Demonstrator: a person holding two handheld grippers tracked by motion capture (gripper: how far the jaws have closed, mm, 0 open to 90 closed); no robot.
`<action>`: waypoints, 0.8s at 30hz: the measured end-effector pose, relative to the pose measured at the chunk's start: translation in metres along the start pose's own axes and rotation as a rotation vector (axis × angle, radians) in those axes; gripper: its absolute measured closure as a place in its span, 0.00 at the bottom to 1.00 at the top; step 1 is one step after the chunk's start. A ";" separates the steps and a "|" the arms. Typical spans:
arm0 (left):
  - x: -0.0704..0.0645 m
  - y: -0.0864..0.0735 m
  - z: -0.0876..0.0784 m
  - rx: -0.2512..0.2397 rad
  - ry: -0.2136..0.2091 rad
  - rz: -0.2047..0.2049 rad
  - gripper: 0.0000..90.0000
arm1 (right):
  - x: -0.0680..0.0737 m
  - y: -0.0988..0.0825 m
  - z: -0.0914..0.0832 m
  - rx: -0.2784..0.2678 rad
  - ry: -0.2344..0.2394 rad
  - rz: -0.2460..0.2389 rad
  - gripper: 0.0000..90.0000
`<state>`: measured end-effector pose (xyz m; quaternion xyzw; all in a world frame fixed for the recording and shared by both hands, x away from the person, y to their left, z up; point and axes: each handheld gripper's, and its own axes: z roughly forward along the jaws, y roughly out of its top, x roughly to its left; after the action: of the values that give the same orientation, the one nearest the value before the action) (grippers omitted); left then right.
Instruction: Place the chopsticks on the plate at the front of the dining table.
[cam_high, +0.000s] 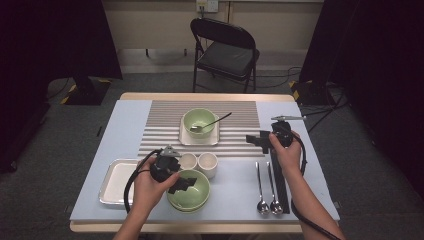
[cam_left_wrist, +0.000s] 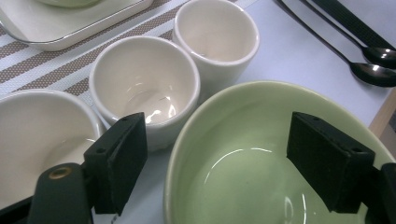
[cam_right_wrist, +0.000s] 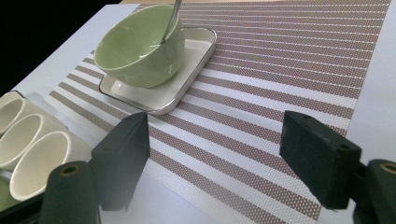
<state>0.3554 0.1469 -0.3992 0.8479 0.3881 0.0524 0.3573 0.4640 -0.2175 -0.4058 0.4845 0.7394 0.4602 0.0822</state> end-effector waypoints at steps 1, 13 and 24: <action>0.000 0.000 0.000 0.005 0.001 0.001 0.22 | -0.001 -0.001 -0.001 0.001 0.001 -0.003 0.26; 0.000 -0.001 0.004 0.010 -0.003 0.002 0.22 | -0.010 -0.010 -0.006 0.007 -0.013 0.011 0.26; -0.001 0.000 0.006 0.009 -0.004 0.004 0.22 | -0.012 -0.014 -0.010 0.012 -0.010 0.002 0.26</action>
<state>0.3572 0.1428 -0.4032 0.8503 0.3859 0.0497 0.3544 0.4552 -0.2350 -0.4150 0.4882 0.7411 0.4534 0.0826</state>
